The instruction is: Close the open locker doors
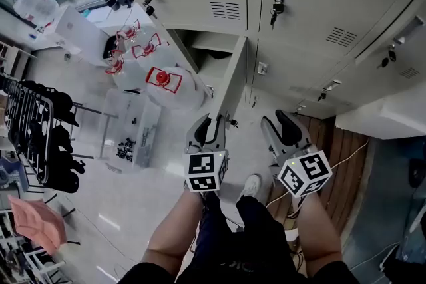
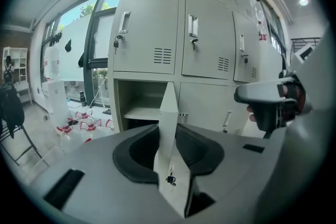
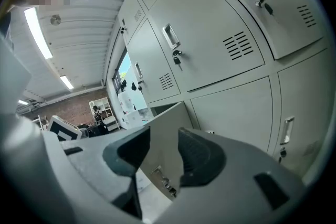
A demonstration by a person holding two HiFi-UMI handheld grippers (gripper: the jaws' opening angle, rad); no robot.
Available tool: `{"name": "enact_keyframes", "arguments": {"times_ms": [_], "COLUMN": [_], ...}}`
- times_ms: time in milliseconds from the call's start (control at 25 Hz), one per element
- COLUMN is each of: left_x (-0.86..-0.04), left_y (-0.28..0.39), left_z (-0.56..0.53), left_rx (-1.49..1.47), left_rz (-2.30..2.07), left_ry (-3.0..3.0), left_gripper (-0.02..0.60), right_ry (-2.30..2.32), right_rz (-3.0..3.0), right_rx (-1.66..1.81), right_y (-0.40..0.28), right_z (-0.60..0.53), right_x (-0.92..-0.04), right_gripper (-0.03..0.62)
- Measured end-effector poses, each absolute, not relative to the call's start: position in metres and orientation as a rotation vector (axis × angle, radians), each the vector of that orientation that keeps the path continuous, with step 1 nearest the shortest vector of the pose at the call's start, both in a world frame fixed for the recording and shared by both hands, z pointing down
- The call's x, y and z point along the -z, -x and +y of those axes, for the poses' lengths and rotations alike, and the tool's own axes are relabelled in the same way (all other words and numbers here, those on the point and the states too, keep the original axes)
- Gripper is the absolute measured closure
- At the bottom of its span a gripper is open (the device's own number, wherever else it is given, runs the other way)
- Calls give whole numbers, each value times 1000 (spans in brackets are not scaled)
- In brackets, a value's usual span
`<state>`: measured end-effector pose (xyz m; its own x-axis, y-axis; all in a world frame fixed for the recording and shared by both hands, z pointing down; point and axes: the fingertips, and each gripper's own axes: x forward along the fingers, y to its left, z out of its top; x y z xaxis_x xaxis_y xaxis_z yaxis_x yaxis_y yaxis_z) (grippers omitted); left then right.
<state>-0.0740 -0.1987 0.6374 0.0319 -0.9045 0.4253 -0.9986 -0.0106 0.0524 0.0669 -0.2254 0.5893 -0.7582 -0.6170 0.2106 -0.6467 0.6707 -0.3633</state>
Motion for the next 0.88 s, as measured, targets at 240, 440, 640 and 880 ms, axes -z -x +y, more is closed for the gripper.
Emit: {"name": "enact_keyframes", "arguments": {"times_ms": [240,440,640,880], "left_x": [-639,-639,-639,-638], "left_y": [87,99,112,134], "left_z": [-200,-202,-202,-211], "left_rx": [-410,-429,-433,-412], "left_rz": [-1960,-1974,-1989,-2018], "left_ry": [-1938,-1886,-1833,-1805], "left_gripper": [480,474,472,465], "right_ry": [-1054,-984,-921,-873], "right_rz": [-2832,-2853,-2875,-2885], "right_rx": [-648,-643,-622,-609], "right_y": [-61,-49,-31,-3], "right_z": [-232,-233,-238,-248], "right_x": [-579,-572,-562,-562], "right_gripper": [441,441,441,441]}}
